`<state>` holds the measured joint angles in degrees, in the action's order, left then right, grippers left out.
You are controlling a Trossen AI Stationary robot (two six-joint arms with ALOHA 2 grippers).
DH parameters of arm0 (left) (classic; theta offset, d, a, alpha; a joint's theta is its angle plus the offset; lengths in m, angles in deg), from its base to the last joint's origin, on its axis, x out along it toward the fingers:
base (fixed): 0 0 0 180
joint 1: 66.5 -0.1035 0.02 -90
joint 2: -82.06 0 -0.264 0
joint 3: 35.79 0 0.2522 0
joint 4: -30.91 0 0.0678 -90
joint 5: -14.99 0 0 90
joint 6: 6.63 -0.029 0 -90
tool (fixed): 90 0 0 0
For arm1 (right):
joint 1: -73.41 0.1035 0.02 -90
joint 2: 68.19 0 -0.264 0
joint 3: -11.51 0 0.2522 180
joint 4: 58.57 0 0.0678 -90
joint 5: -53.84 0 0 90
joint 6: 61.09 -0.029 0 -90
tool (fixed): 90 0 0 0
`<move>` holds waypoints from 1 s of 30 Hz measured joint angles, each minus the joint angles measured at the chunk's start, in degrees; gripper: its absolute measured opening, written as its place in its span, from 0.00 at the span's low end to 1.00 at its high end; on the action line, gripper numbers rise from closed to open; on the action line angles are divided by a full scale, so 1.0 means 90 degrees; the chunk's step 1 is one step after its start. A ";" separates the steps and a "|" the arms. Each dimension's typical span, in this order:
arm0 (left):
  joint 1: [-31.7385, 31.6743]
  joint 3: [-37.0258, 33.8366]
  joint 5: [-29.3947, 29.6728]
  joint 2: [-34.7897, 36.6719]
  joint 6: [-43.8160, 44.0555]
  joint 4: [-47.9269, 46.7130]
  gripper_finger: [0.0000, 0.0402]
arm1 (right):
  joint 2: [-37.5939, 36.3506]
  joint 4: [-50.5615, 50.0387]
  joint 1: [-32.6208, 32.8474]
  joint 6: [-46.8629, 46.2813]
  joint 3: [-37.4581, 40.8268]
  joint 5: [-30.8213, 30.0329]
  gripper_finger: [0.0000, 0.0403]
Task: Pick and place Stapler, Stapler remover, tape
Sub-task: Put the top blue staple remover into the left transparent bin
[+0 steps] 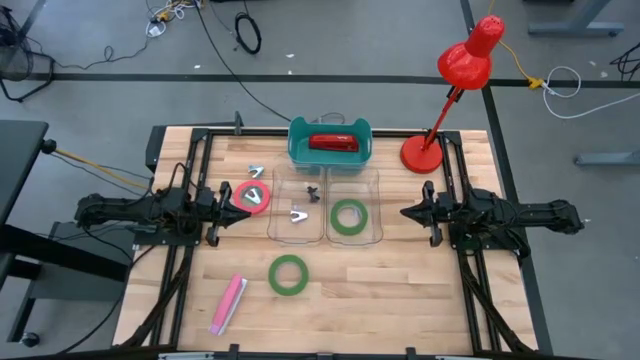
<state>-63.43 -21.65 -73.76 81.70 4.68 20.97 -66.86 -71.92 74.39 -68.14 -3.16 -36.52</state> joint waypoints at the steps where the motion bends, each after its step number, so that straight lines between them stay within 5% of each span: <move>1: -0.0002 0.0001 -0.0001 0.0001 0.0001 0.0000 0.01 | -0.0037 0.0002 -0.0002 0.0000 0.0000 0.0000 0.02; 30: -0.0001 0.0001 0.0000 0.0001 -0.0002 0.0000 0.01 | -0.0124 0.0002 0.0000 -0.0146 -0.0004 0.0097 0.02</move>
<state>-63.44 -21.65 -73.76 81.72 4.66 20.97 -67.98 -71.90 74.38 -69.45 -3.19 -35.65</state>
